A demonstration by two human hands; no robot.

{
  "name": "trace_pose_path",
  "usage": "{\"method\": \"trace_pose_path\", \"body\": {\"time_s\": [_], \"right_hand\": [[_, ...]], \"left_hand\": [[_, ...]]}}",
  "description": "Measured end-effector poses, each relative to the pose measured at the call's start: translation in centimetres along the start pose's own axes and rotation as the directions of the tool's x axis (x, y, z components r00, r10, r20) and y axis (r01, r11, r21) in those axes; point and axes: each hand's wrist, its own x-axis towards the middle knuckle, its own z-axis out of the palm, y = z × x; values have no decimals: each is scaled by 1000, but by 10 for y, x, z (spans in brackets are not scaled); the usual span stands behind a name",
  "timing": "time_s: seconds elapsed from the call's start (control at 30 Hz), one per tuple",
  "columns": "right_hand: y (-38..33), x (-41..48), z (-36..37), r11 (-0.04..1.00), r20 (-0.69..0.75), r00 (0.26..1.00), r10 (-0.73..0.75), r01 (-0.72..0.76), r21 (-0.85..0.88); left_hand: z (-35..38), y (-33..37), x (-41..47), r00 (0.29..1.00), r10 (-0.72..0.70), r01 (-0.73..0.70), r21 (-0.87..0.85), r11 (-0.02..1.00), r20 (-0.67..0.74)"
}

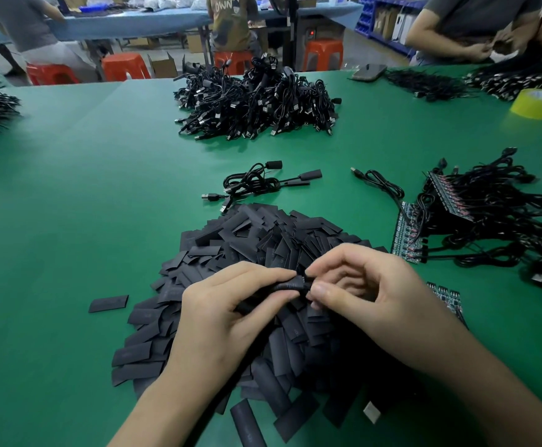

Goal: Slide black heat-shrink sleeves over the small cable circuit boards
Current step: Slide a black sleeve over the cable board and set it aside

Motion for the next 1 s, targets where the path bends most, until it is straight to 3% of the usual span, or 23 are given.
{"method": "trace_pose_path", "body": {"time_s": [0.1, 0.33, 0.57, 1.0], "right_hand": [[-1, 0, 1, 975, -17, 993, -118, 112, -194], [-1, -2, 8, 847, -129, 930, -344, 248, -470], [-1, -2, 12, 846, -138, 915, -378, 282, -452], [2, -2, 12, 908, -156, 941, -301, 232, -350]], "left_hand": [[-1, -1, 0, 1000, -20, 20, -3, 1000, 6], [0, -1, 1, 1000, -2, 2, -12, 1000, 9], [1, -4, -1, 1000, 6, -5, -37, 999, 6], [1, -3, -1, 1000, 20, -20, -20, 1000, -12]]}}
